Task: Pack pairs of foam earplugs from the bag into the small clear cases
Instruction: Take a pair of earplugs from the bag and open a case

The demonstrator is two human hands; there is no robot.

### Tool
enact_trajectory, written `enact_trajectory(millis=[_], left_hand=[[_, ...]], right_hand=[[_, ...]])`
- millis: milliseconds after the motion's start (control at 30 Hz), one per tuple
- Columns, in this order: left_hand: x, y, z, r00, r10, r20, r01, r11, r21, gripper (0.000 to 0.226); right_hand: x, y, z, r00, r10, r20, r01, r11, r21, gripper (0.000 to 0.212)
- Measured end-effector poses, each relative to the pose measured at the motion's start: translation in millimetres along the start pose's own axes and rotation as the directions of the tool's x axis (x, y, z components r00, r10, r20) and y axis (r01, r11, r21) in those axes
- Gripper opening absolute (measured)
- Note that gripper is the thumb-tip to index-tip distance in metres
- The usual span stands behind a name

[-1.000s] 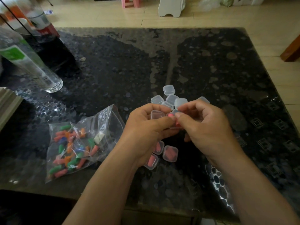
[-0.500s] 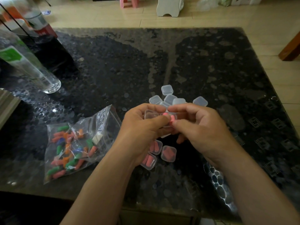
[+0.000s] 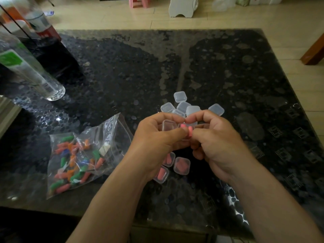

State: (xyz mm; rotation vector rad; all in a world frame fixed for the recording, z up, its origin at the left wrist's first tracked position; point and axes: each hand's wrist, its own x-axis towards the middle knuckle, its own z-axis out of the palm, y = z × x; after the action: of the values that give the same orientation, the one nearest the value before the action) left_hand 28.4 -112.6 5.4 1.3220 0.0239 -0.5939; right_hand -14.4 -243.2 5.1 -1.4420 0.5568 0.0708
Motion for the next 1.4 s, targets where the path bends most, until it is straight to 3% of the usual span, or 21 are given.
enact_trajectory(millis=[233, 400, 600, 1000, 1100, 1233, 1400], left_hand=[[2.6, 0.0, -3.5, 0.995, 0.032, -0.091, -0.028, 0.999, 0.04, 0.022], [3.0, -1.3, -2.7, 0.997, 0.051, -0.054, -0.046, 0.996, 0.079, 0.012], [2.8, -1.1, -4.5, 0.999, 0.049, -0.009, -0.048, 0.995, 0.085, 0.016], [3.3, 1.6, -10.2, 1.0, 0.015, 0.016, -0.016, 0.997, 0.076, 0.027], [1.9, 8.3, -5.9, 1.0, -0.004, 0.006, 0.004, 0.999, 0.046, 0.018], [1.2, 12.8, -6.6, 0.994, -0.113, -0.007, 0.112, 0.988, -0.105, 0.04], [0.2, 9.0, -6.2, 0.993, -0.079, 0.086, 0.075, 0.996, 0.056, 0.025]], right_hand=[[-3.2, -7.7, -7.2, 0.992, 0.035, 0.119, -0.057, 0.981, 0.185, 0.022], [-2.1, -3.0, -4.1, 0.999, -0.047, -0.003, 0.047, 0.998, 0.045, 0.008], [0.0, -1.5, -3.1, 0.995, -0.067, -0.071, 0.066, 0.998, -0.014, 0.006], [-1.2, -6.5, -4.1, 1.0, 0.016, -0.017, -0.014, 0.996, 0.085, 0.014], [-0.8, -6.6, -4.3, 1.0, 0.019, -0.015, -0.018, 0.994, 0.106, 0.015], [-0.2, -4.7, -6.4, 1.0, 0.005, -0.019, -0.003, 0.992, 0.123, 0.012], [-2.7, -7.3, -6.7, 1.0, 0.027, 0.015, -0.029, 0.985, 0.172, 0.01]])
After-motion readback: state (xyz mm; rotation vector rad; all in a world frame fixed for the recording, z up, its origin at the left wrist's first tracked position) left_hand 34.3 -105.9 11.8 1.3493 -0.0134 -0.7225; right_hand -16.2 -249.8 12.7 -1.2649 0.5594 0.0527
